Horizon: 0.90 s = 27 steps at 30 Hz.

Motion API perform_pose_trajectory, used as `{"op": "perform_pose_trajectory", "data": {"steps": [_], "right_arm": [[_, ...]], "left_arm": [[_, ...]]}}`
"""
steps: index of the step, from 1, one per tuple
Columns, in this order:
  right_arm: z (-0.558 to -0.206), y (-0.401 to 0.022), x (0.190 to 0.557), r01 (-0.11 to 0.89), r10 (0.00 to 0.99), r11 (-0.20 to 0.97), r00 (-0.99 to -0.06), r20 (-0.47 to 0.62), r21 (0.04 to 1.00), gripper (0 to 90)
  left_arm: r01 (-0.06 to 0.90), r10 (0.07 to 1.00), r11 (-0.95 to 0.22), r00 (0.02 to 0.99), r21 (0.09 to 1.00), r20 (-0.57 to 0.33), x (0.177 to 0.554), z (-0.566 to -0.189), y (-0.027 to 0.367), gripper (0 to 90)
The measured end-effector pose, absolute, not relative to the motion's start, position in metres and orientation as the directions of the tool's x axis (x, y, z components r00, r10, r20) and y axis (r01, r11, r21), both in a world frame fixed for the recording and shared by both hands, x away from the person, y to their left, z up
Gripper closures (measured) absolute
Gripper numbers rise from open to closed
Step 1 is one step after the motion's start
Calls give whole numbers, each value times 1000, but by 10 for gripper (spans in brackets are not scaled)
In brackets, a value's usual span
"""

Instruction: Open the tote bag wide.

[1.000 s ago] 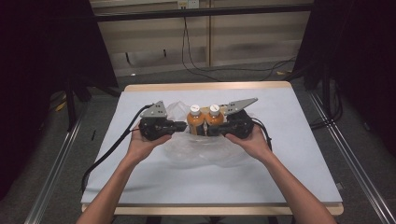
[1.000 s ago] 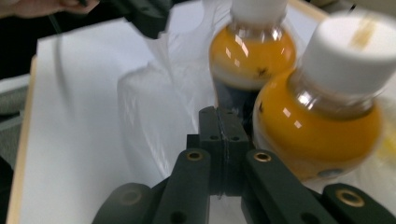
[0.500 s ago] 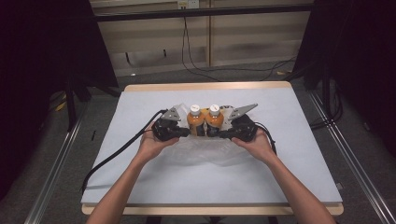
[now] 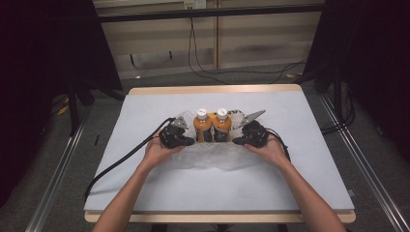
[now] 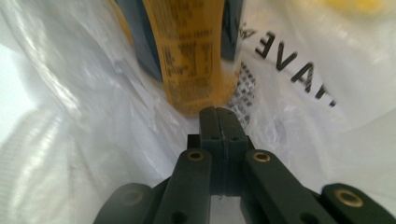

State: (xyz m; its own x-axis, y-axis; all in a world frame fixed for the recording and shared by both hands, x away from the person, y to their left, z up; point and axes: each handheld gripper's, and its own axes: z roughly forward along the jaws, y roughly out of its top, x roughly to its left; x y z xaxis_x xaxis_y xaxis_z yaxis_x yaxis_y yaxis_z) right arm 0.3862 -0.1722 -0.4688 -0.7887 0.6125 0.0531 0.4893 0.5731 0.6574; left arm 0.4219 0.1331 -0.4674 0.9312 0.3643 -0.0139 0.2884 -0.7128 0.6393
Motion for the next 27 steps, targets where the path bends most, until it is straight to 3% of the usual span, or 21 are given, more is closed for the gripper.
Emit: {"op": "perform_pose_trajectory", "data": {"steps": [14, 27], "right_arm": [[-472, -167, 387, 479, 602, 639, -798, -3, 602, 900], [-470, -184, 389, 484, 629, 672, -772, -86, 561, 900]], "left_arm": [[208, 307, -783, 949, 587, 73, 418, -469, 131, 896], [213, 339, -802, 931, 557, 132, 422, -468, 140, 900]]}}
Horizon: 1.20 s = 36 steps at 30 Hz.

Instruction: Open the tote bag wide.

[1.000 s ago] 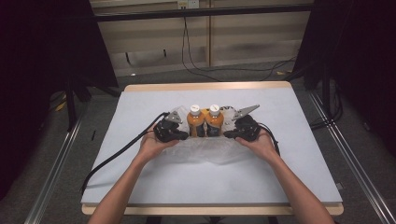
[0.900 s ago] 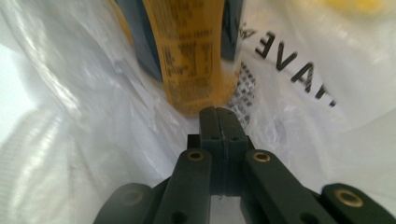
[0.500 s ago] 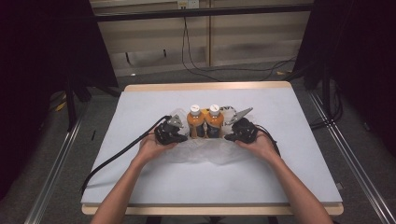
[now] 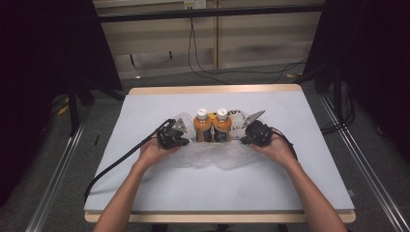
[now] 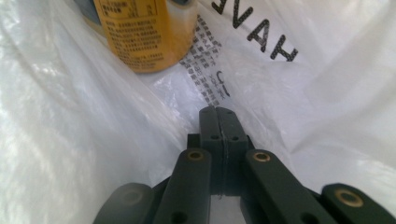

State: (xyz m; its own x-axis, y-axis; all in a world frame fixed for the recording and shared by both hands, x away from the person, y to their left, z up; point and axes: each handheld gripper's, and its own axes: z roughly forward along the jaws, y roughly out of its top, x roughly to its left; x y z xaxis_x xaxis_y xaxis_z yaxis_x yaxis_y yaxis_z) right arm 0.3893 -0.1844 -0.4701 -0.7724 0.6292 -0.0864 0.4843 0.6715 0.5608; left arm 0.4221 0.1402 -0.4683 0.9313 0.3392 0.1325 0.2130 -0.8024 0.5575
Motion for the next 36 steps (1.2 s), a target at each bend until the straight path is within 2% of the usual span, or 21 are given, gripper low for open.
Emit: {"op": "perform_pose_trajectory", "data": {"steps": [8, 12, 15, 19, 26, 30, 31, 32, 36], "right_arm": [[-465, -181, 387, 448, 576, 744, -806, -137, 496, 900], [-464, -186, 387, 460, 571, 741, -815, -98, 489, 900], [-461, -193, 385, 469, 552, 762, -831, -69, 446, 900], [-459, -200, 382, 487, 555, 772, -830, -58, 409, 900], [-455, -200, 377, 468, 514, 822, -855, -71, 325, 900], [-453, -200, 376, 451, 494, 840, -865, -82, 301, 900], [-453, -199, 376, 446, 492, 845, -865, -99, 296, 900], [-455, -198, 376, 447, 504, 846, -849, -159, 292, 900], [-456, -203, 382, 459, 521, 833, -838, -160, 309, 900]], "left_arm": [[199, 313, -823, 940, 532, 134, 421, -466, 141, 900], [198, 300, -832, 946, 518, 121, 423, -465, 144, 900], [191, 280, -842, 954, 505, 106, 419, -463, 145, 900], [170, 254, -863, 960, 476, 117, 416, -461, 145, 900], [141, 189, -878, 980, 458, 61, 408, -458, 144, 900], [112, 184, -894, 975, 435, 126, 408, -458, 141, 900], [109, 198, -907, 963, 407, 184, 408, -459, 139, 900], [111, 201, -916, 959, 385, 201, 410, -458, 139, 900], [121, 210, -908, 960, 402, 186, 419, -459, 142, 900]]}}
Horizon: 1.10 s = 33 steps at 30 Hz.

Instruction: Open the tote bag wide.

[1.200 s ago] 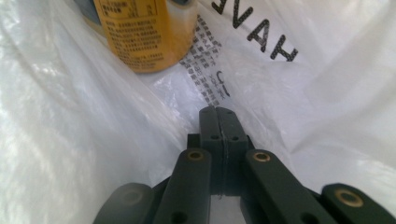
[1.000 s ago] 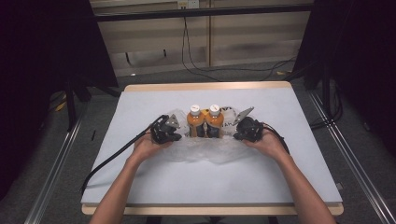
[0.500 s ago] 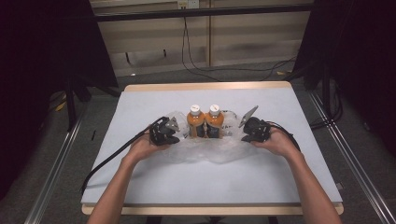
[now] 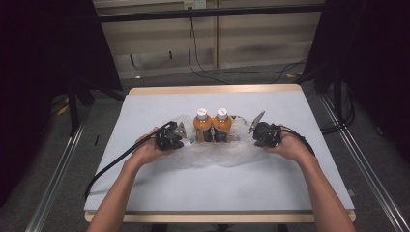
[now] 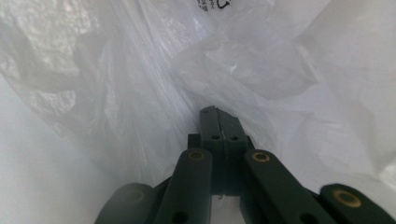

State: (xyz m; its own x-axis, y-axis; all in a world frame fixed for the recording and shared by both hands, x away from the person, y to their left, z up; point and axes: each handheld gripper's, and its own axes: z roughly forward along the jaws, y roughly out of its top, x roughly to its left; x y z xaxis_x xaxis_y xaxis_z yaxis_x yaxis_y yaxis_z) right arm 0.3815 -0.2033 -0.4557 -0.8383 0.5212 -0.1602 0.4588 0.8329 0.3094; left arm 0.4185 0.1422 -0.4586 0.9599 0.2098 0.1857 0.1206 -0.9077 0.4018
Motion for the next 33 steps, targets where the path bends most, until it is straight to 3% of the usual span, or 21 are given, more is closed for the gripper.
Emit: {"op": "perform_pose_trajectory", "data": {"steps": [7, 8, 11, 18, 25, 33], "right_arm": [[-459, -212, 394, 463, 546, 822, -806, -229, 332, 900], [-460, -213, 395, 451, 535, 834, -802, -265, 318, 900], [-460, -213, 395, 442, 522, 843, -811, -266, 307, 900], [-452, -211, 385, 422, 445, 894, -875, -190, 152, 900], [-451, -218, 391, 418, 439, 896, -883, -167, 147, 900], [-452, -223, 397, 417, 436, 899, -880, -188, 134, 900]], "left_arm": [[169, 245, -914, 955, 368, 170, 439, -458, 143, 900], [131, 206, -934, 958, 332, 202, 442, -456, 143, 900], [119, 191, -945, 956, 305, 220, 437, -456, 140, 900], [104, 158, -957, 970, 270, 187, 428, -454, 144, 900], [141, 203, -941, 962, 309, 180, 438, -456, 144, 900], [132, 200, -950, 953, 284, 226, 441, -457, 140, 900]]}}
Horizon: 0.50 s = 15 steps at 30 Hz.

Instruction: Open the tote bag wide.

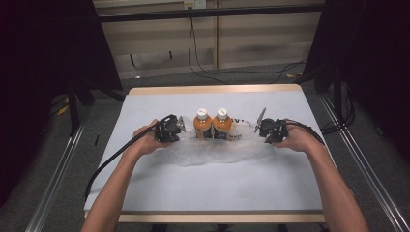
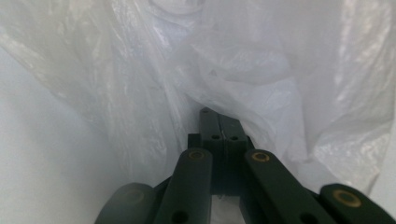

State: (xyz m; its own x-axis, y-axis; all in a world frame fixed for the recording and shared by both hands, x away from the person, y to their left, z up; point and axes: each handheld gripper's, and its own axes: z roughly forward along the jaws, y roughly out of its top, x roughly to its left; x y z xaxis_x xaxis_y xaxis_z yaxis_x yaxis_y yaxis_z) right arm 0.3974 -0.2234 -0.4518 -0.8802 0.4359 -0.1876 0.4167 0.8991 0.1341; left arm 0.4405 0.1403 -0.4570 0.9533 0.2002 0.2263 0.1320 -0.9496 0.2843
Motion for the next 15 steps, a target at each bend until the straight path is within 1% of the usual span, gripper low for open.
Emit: {"op": "perform_pose_trajectory", "data": {"steps": [2, 3, 5, 6, 7, 8, 11, 12, 14, 15], "right_arm": [[-452, -226, 398, 432, 453, 890, -875, -172, 149, 900], [-451, -228, 397, 433, 453, 890, -875, -171, 144, 900], [-451, -229, 395, 430, 451, 892, -875, -179, 141, 900], [-451, -229, 393, 431, 450, 892, -875, -181, 134, 900], [-451, -230, 391, 444, 460, 887, -868, -186, 124, 900], [-451, -232, 390, 440, 455, 891, -870, -191, 114, 900], [-452, -241, 389, 451, 472, 880, -864, -175, 148, 900], [-451, -241, 388, 455, 475, 879, -862, -179, 142, 900], [-452, -241, 389, 453, 474, 880, -862, -181, 145, 900], [-452, -241, 388, 461, 481, 876, -858, -179, 145, 900]], "left_arm": [[121, 185, -954, 957, 275, 221, 443, -456, 141, 900], [142, 207, -948, 955, 284, 214, 443, -456, 142, 900], [148, 214, -943, 956, 298, 201, 447, -455, 144, 900], [167, 236, -933, 953, 319, 190, 447, -456, 144, 900], [150, 219, -941, 954, 304, 204, 449, -456, 143, 900], [158, 226, -938, 954, 308, 199, 448, -456, 142, 900], [158, 229, -935, 953, 317, 200, 447, -456, 143, 900], [165, 233, -933, 955, 319, 186, 447, -456, 144, 900], [152, 217, -941, 956, 302, 196, 447, -455, 145, 900], [156, 216, -943, 959, 294, 185, 445, -455, 145, 900]]}}
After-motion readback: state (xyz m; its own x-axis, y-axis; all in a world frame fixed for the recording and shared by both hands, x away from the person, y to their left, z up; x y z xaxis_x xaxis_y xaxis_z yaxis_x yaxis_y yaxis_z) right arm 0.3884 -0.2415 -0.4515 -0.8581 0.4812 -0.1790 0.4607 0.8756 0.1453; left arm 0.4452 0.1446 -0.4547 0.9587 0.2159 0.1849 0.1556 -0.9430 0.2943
